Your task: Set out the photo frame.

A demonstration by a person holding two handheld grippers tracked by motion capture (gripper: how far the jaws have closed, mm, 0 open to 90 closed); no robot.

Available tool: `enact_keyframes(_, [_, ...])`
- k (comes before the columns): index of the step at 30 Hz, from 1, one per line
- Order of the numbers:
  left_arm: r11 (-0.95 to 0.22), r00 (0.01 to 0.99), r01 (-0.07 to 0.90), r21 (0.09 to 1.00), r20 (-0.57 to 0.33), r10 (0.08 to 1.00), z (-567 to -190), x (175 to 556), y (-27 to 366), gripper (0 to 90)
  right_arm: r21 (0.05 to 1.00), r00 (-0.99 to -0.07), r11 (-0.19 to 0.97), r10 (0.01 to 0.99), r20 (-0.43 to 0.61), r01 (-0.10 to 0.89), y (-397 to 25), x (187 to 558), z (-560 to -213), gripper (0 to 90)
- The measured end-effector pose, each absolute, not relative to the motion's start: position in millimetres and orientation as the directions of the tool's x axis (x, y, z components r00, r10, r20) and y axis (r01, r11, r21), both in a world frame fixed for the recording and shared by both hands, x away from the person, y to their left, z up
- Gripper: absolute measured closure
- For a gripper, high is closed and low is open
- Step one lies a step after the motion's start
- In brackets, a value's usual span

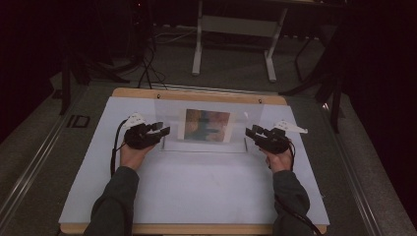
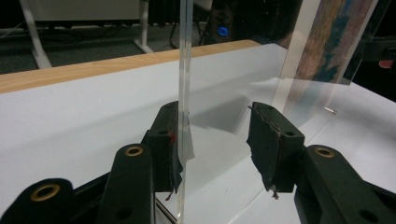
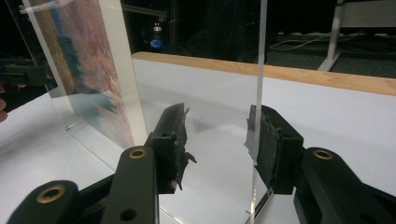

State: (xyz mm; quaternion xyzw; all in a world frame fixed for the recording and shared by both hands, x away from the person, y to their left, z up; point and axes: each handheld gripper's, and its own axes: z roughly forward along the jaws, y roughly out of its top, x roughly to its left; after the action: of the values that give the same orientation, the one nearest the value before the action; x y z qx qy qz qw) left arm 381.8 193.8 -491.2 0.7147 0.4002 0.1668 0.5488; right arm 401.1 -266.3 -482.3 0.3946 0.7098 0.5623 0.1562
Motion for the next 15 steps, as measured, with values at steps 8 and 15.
enact_keyframes(8, [-0.079, 0.623, 0.386, 0.919, -0.197, 0.757, -490, 375, 202, 51.4, 0.919, -0.633, 0.070, 0.745, 0.211, 0.388, -270, 399, -483, 56.8])
enact_keyframes(15, [-0.087, 0.603, 0.404, 0.911, -0.194, 0.774, -494, 361, 219, 52.9, 0.911, -0.630, 0.102, 0.753, 0.192, 0.399, -281, 390, -487, 56.8])
